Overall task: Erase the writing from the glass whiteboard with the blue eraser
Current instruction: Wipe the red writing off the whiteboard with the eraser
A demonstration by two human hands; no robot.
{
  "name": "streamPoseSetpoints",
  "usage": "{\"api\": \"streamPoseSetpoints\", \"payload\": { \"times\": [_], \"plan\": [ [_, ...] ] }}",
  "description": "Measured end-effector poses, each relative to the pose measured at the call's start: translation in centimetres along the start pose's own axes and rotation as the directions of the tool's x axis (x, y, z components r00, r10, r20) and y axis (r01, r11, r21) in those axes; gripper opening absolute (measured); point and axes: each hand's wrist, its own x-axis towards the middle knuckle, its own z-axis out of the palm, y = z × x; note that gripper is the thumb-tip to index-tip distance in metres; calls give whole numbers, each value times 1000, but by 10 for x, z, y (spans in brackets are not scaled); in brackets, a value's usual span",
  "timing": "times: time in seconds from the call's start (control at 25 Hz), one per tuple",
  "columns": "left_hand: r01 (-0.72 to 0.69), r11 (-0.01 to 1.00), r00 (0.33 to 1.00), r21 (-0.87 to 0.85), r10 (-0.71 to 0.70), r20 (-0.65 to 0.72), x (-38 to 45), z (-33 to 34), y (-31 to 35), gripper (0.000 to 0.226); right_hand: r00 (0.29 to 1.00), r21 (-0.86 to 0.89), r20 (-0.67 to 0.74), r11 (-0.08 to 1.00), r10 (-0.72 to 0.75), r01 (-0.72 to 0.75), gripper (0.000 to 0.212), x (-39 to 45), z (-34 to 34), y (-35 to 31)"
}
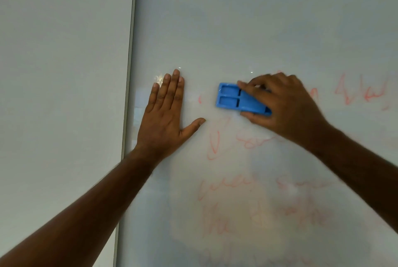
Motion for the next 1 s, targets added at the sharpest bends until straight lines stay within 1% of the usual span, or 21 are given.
{"api": "streamPoseSetpoints", "payload": {
  "times": [0.16,0.28,0.36,0.48,0.6,0.68,0.76,0.88,0.96,1.0],
  "plan": [
    [4,1000,1000,-2,-4,-1,0,0,1,101,982,25,-19,982,187,-186,67,23,-7,28],
    [8,1000,1000,-10,-8,10,0,-1,1,101,964,65,-48,964,262,-259,68,50,4,13],
    [10,1000,1000,-16,-10,6,0,-1,2,101,971,70,-51,971,233,-229,67,60,13,-11],
    [4,1000,1000,-18,-4,1,0,-1,1,101,995,75,-29,993,98,-95,65,46,17,-38],
    [-1,1000,1000,-16,1,18,-1,-1,0,100,1000,56,1,998,-23,23,63,12,12,-36],
    [-4,1000,1000,-8,4,7,0,-1,-1,100,999,38,20,999,-37,36,64,-3,4,-20],
    [-5,1000,1000,2,5,-12,-1,-1,-1,99,1000,10,18,1000,15,-15,65,-4,-4,-1],
    [0,1000,1000,11,0,-20,-3,0,0,99,982,27,-16,982,186,-186,67,15,-9,23],
    [3,1000,1000,4,-3,-7,-2,0,1,100,966,59,-27,965,257,-256,67,30,-4,21],
    [4,1000,1000,-1,-4,0,-2,0,1,100,966,66,-33,965,258,-255,66,35,0,13]
  ]
}}
